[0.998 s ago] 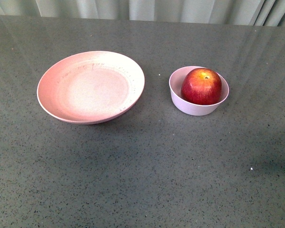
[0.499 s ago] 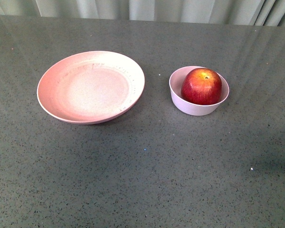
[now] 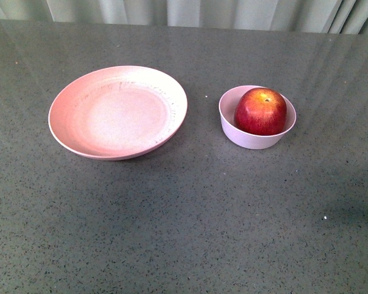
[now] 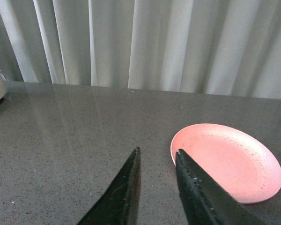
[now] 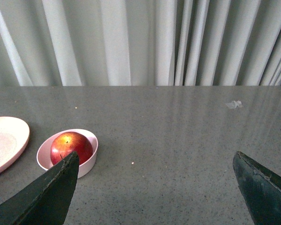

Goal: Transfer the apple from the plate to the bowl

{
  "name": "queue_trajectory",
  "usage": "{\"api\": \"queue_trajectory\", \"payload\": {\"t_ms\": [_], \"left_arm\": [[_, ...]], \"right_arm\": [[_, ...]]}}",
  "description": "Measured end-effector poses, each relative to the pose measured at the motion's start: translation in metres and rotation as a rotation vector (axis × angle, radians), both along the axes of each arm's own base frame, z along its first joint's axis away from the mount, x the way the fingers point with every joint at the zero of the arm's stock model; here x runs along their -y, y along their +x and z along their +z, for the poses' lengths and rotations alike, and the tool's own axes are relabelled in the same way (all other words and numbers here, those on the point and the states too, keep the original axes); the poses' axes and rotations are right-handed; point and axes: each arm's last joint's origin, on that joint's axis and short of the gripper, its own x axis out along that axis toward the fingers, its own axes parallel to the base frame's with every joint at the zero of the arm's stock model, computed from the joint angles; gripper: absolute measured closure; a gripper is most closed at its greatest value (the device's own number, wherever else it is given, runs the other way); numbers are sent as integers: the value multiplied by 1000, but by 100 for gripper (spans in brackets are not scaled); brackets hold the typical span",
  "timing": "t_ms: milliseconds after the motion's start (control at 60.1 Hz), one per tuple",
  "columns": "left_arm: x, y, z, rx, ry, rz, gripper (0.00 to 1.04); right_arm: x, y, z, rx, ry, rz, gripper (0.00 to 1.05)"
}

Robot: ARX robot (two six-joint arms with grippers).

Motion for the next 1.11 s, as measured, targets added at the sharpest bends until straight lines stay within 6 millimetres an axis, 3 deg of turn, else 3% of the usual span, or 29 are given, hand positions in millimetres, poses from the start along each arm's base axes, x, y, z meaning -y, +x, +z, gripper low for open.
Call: {"api": "queue_trajectory", "payload": {"t_ms": [249, 366, 1114], "left_arm": [[0, 0, 0, 0, 0, 0, 35], [0, 0, 0, 0, 2, 0, 7], [0, 0, 0, 0, 2, 0, 9]], "right_arm": [[0, 0, 0, 0, 0, 0, 9], [0, 0, 0, 0, 0, 0, 9], [0, 0, 0, 0, 0, 0, 9]]}}
